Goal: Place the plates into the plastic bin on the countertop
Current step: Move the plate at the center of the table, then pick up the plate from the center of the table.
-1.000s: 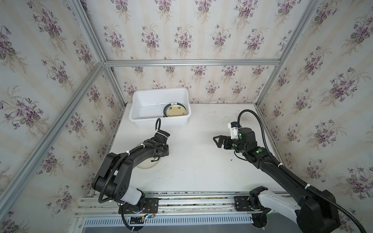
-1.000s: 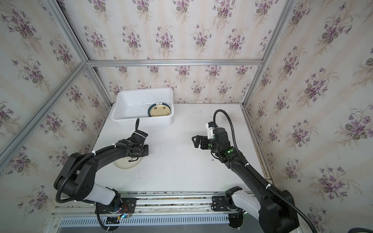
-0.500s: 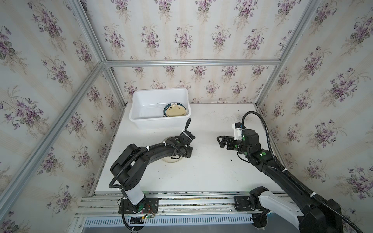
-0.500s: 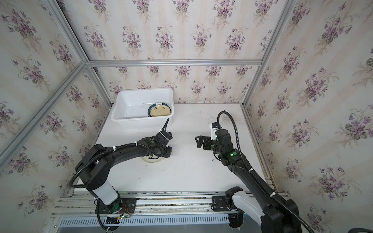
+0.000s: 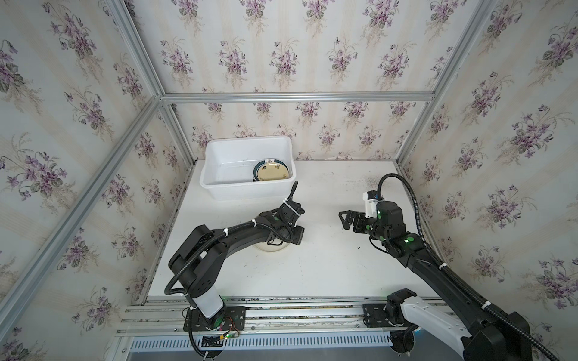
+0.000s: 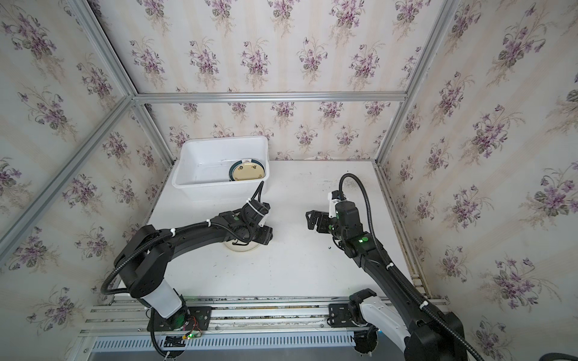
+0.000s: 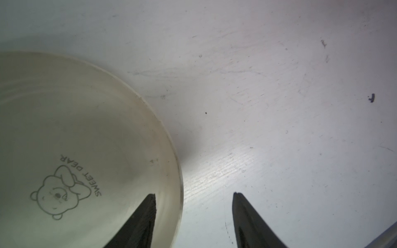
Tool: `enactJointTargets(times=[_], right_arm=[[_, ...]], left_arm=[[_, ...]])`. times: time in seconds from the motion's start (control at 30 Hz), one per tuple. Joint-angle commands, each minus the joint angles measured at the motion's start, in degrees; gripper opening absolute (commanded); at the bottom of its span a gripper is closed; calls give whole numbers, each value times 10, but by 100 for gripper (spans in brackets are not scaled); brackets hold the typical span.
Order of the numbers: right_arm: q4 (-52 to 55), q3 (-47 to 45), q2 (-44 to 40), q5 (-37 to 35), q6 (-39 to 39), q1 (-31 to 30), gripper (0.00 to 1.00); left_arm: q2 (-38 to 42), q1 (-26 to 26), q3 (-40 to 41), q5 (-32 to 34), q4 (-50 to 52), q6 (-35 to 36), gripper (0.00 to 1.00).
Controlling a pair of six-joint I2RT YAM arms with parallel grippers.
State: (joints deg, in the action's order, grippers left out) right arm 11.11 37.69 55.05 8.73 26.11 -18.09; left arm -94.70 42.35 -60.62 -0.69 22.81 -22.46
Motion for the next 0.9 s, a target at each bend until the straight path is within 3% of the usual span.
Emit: enactJointTargets(times=[0.0,0.13,0.3,0.5,0.7,0.87], right_arm=[[-6,0,-2,-5,0,0,99],[-15,-1,-1,9,-6,1,99],[-72,-1,16,184,-38,3,100],[-79,16,79,312,-32,3,100],[-83,12,91,301,-34,4,100],[-59,17,89,269,-47,4,100]], left_arm=[[42,-31,25,14,9,-39,60],[102,-114,83,-33,-1,-46,56],[159,-203,129,-97,-3,-41,50],[194,-308,182,-156,-3,-47,46],[209,-367,221,-133,-10,-29,47],[172,-379,219,-139,-26,-19,48]])
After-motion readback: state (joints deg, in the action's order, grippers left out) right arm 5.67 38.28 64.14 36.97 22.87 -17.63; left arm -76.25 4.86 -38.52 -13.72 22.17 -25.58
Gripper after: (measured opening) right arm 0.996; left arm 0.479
